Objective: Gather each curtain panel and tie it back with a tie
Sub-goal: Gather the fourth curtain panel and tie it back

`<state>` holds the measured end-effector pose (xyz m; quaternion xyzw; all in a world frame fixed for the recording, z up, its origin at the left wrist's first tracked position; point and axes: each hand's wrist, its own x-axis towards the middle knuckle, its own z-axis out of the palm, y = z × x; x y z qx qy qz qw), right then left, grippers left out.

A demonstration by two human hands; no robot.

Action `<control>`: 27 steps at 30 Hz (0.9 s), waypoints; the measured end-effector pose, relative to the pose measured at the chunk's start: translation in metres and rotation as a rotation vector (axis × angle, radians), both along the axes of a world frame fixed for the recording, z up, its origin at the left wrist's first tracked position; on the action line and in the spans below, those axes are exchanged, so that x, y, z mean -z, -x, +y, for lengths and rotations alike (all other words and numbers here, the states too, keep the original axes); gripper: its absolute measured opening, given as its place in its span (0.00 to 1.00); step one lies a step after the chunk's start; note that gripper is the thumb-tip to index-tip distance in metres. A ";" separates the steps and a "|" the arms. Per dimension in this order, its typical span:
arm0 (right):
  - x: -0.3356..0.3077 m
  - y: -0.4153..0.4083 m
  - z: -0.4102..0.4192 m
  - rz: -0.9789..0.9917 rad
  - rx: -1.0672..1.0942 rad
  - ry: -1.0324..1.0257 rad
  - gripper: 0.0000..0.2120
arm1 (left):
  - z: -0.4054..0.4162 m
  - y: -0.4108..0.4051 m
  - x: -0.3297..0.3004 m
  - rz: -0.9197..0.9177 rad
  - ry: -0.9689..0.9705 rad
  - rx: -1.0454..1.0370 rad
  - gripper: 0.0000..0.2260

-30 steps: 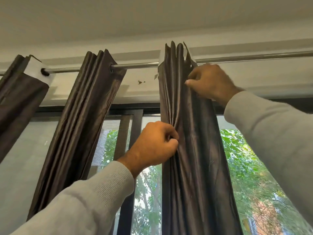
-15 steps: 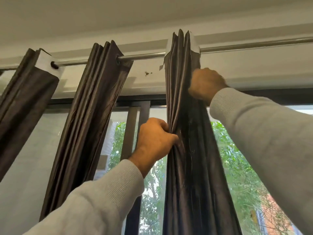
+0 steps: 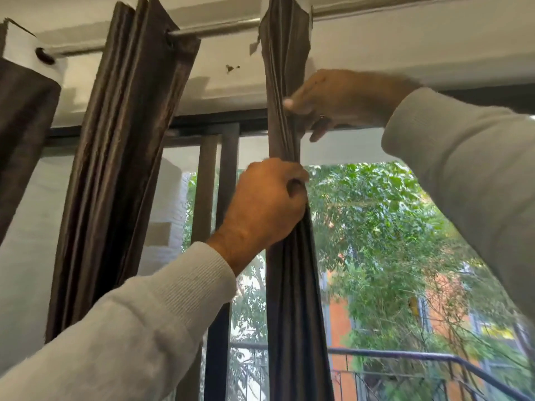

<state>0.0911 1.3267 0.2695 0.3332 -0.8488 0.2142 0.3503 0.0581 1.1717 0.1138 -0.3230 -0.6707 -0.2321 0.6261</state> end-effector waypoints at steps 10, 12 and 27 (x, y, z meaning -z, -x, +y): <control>0.037 0.077 -0.001 -0.195 -0.400 0.585 0.18 | 0.003 0.012 0.027 -0.172 -0.324 0.067 0.26; 0.052 0.090 -0.009 -0.247 -0.531 0.706 0.23 | 0.005 0.012 0.030 -0.236 -0.353 0.110 0.27; 0.227 0.153 0.011 -0.758 -0.985 0.783 0.18 | -0.006 0.033 0.128 -0.538 -0.119 0.048 0.20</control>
